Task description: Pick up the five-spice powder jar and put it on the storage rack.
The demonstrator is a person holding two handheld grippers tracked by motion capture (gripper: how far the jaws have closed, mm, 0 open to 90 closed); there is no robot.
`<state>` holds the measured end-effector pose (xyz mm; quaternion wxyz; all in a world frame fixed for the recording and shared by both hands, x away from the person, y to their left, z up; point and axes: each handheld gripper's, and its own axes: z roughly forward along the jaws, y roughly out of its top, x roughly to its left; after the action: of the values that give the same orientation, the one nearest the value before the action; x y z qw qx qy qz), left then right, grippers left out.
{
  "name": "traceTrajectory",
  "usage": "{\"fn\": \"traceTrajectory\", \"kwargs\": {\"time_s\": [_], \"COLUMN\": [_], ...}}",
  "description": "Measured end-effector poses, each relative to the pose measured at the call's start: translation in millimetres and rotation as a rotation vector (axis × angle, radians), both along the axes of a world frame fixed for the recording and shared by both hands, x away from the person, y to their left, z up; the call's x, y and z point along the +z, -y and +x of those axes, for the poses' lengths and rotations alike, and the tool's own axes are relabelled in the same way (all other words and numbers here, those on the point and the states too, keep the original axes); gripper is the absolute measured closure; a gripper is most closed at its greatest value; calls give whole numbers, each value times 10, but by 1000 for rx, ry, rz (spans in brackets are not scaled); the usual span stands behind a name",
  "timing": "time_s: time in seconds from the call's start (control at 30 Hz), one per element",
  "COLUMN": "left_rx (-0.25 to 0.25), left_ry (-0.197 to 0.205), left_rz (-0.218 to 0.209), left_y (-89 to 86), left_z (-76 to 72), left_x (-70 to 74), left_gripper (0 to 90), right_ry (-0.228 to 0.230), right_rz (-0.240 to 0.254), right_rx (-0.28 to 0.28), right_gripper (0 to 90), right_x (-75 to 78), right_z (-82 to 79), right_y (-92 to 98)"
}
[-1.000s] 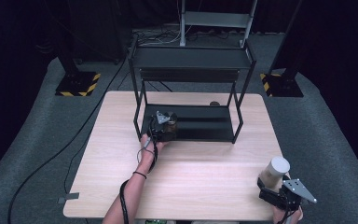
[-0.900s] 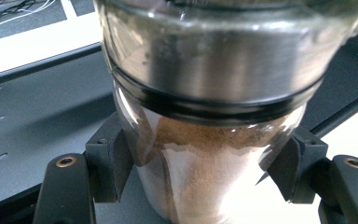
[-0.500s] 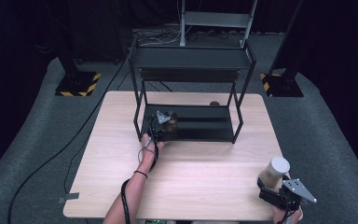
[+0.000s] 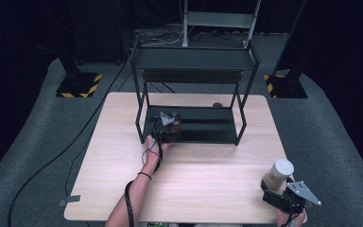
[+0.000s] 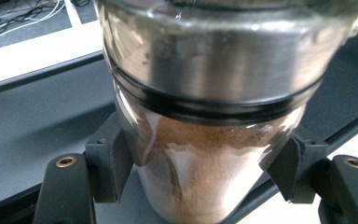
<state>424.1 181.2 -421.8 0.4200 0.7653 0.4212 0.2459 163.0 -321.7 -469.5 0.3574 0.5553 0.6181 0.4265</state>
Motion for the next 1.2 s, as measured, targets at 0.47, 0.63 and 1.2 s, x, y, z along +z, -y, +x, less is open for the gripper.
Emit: {"fn": "traceTrajectory", "kwargs": {"time_s": [0.47, 0.63, 1.2], "left_rx": [15, 12, 0], "left_ry": [6, 7, 6], "left_rz": [-15, -20, -31], "left_y": [27, 46, 99], "left_z": [19, 24, 42], "left_x": [-64, -85, -125], "left_gripper": [313, 313, 313], "right_ry": [0, 0, 1], "right_rz": [0, 0, 1], "right_rx": [0, 0, 0], "right_gripper": [0, 0, 0], "right_x": [0, 0, -1], "right_z": [0, 0, -1], "right_y": [0, 0, 2]}}
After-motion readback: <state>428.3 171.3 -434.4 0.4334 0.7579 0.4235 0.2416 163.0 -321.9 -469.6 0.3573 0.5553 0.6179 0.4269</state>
